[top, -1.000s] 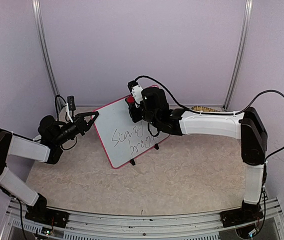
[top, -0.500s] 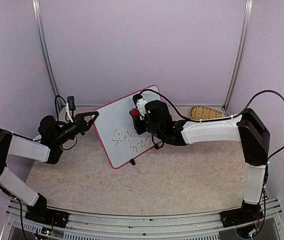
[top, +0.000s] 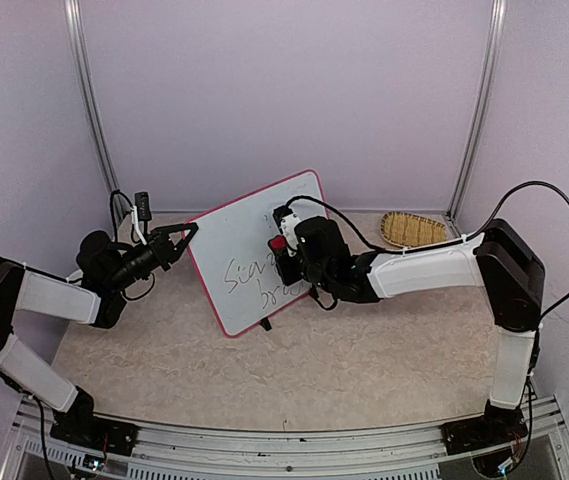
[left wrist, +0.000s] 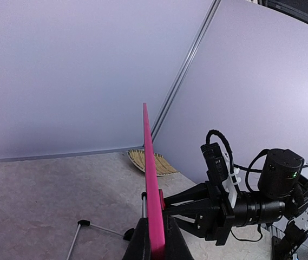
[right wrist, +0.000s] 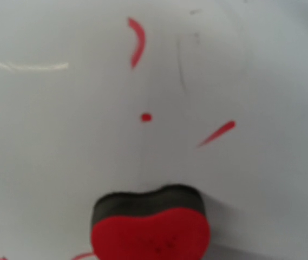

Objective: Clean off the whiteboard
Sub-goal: Erase the whiteboard at the center of the board.

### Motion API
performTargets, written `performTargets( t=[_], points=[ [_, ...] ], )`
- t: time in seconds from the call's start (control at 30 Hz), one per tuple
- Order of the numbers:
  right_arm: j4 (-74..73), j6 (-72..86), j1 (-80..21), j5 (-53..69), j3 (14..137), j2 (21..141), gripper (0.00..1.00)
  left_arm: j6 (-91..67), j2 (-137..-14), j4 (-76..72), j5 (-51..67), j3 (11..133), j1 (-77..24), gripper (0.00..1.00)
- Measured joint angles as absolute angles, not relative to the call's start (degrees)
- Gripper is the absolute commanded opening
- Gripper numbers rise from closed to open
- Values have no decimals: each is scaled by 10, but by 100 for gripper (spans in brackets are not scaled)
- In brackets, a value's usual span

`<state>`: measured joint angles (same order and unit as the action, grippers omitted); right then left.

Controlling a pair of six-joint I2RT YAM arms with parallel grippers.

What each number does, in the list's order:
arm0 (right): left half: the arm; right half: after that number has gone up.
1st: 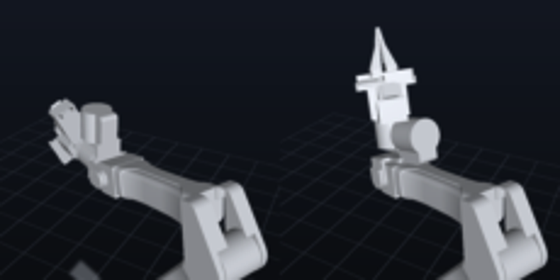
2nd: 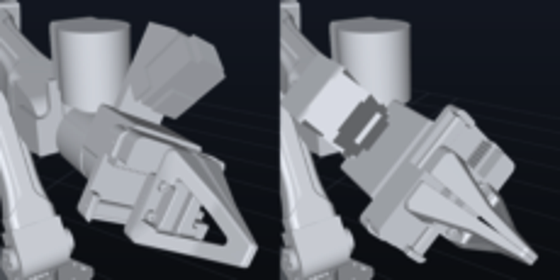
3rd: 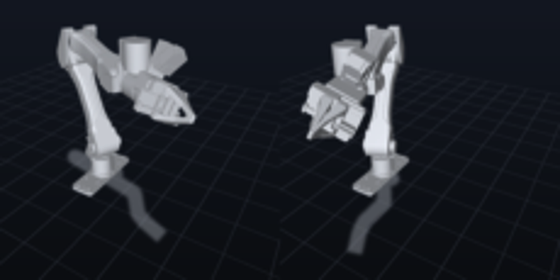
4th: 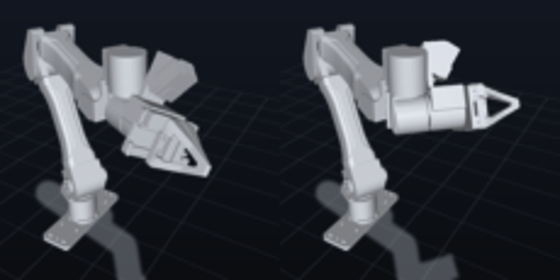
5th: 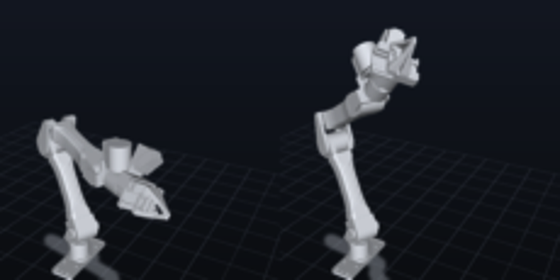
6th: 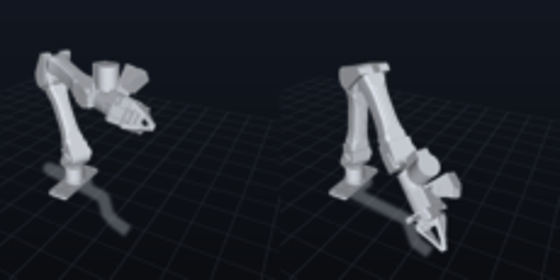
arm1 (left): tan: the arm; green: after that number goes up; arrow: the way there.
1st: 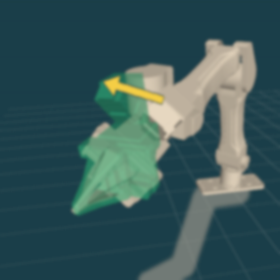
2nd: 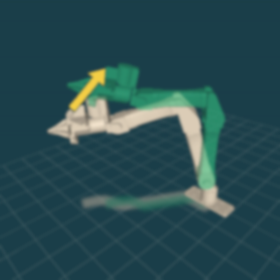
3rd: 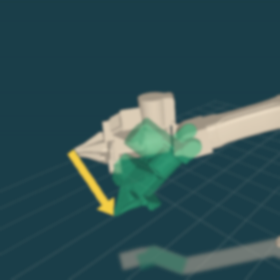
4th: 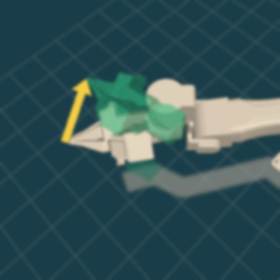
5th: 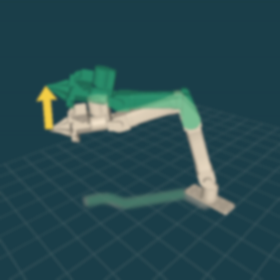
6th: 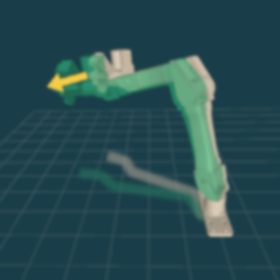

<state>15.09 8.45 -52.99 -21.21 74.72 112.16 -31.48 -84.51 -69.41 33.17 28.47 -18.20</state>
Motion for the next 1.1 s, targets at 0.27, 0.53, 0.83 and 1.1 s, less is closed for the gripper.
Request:
performTargets(
  t=[0.27, 0.53, 0.83, 1.1],
  points=[
    [131, 80, -530, -212, 760, 1121, 19, -315, -845, -694, 332, 285, -182, 0],
    [92, 60, -530, -218, 826, 1131, 19, -314, -845, -694, 331, 286, -182, 0],
    [88, 48, -528, -214, 882, 1142, 20, -314, -845, -694, 330, 286, -182, 0],
    [88, 47, -511, -190, 911, 1145, 20, -314, -845, -694, 331, 286, -182, 0]
  ],
)
